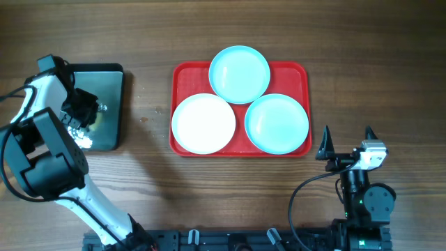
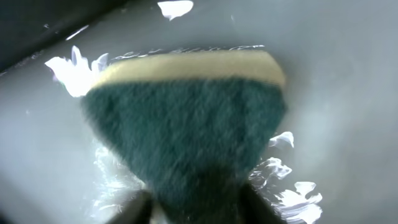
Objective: Clean dirty plates on tray and stack at the side
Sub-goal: 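Grasp the green-yellow sponge with the left gripper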
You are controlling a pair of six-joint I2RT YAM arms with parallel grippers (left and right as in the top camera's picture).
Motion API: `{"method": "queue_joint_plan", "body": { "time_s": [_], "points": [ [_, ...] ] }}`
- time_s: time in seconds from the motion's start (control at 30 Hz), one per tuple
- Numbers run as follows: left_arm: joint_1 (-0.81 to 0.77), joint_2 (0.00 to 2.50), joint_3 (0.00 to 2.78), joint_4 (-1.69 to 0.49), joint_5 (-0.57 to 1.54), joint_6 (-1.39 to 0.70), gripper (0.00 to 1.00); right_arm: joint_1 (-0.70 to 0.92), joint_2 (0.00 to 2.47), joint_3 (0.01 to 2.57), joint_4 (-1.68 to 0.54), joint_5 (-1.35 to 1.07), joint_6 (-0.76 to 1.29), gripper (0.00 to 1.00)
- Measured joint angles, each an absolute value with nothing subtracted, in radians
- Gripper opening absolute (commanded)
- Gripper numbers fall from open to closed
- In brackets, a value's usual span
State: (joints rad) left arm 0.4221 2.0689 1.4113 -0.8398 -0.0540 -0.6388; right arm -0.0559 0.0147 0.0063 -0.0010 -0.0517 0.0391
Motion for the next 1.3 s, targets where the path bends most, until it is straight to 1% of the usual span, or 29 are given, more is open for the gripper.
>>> {"method": "queue_joint_plan", "body": {
  "time_s": [0.13,0.17,0.2,0.23,0.37,0.6,0.63,0.73,0.8,0.9,0.93,0.97,1.0,1.03,1.13,1.3],
  "points": [
    [0.422,2.068,1.411,-0.833,-0.051,-0.639,0.04,-0.056,0.015,0.006,-0.001,-0.052,0.039,1.0],
    [0.422,2.068,1.411,-0.833,-0.051,-0.639,0.36,-0.056,0.015,0.006,-0.001,-0.052,0.039,1.0],
    [0.422,2.068,1.41,-0.831,-0.051,-0.639,0.86,-0.056,0.015,0.006,-0.001,-0.052,0.039,1.0],
    [0.422,2.068,1.409,-0.829,-0.051,-0.635,1.0,-0.056,0.015,0.006,-0.001,-0.052,0.039,1.0],
    [0.42,2.066,1.408,-0.785,-0.059,-0.638,1.0,-0.056,0.015,0.006,-0.001,-0.052,0.039,1.0],
    [0.42,2.066,1.399,-0.735,-0.146,-0.638,1.0,-0.056,0.015,0.006,-0.001,-0.052,0.039,1.0],
    [0.42,2.066,1.398,-0.727,-0.153,-0.638,0.78,-0.056,0.015,0.006,-0.001,-0.052,0.039,1.0],
    [0.42,2.067,1.398,-0.712,-0.165,-0.641,0.23,-0.056,0.015,0.006,-0.001,-0.052,0.039,1.0],
    [0.42,2.068,1.398,-0.706,-0.169,-0.641,0.04,-0.056,0.015,0.006,-0.001,-0.052,0.039,1.0],
    [0.42,2.069,1.398,-0.706,-0.175,-0.636,0.04,-0.056,0.015,0.006,-0.001,-0.052,0.039,1.0],
    [0.42,2.069,1.398,-0.706,-0.176,-0.636,0.06,-0.056,0.015,0.006,-0.001,-0.052,0.039,1.0],
    [0.42,2.069,1.398,-0.707,-0.176,-0.635,0.25,-0.056,0.015,0.006,-0.001,-0.052,0.039,1.0],
    [0.42,2.069,1.398,-0.71,-0.176,-0.634,0.87,-0.056,0.015,0.006,-0.001,-0.052,0.039,1.0],
    [0.42,2.069,1.398,-0.719,-0.179,-0.634,1.0,-0.056,0.015,0.006,-0.001,-0.052,0.039,0.99],
    [0.423,2.067,1.398,-0.76,-0.159,-0.635,1.0,-0.056,0.015,0.006,-0.001,-0.052,0.039,1.0],
    [0.427,2.063,1.401,-0.845,-0.045,-0.637,1.0,-0.056,0.015,0.006,-0.001,-0.052,0.039,1.0]
  ]
}}
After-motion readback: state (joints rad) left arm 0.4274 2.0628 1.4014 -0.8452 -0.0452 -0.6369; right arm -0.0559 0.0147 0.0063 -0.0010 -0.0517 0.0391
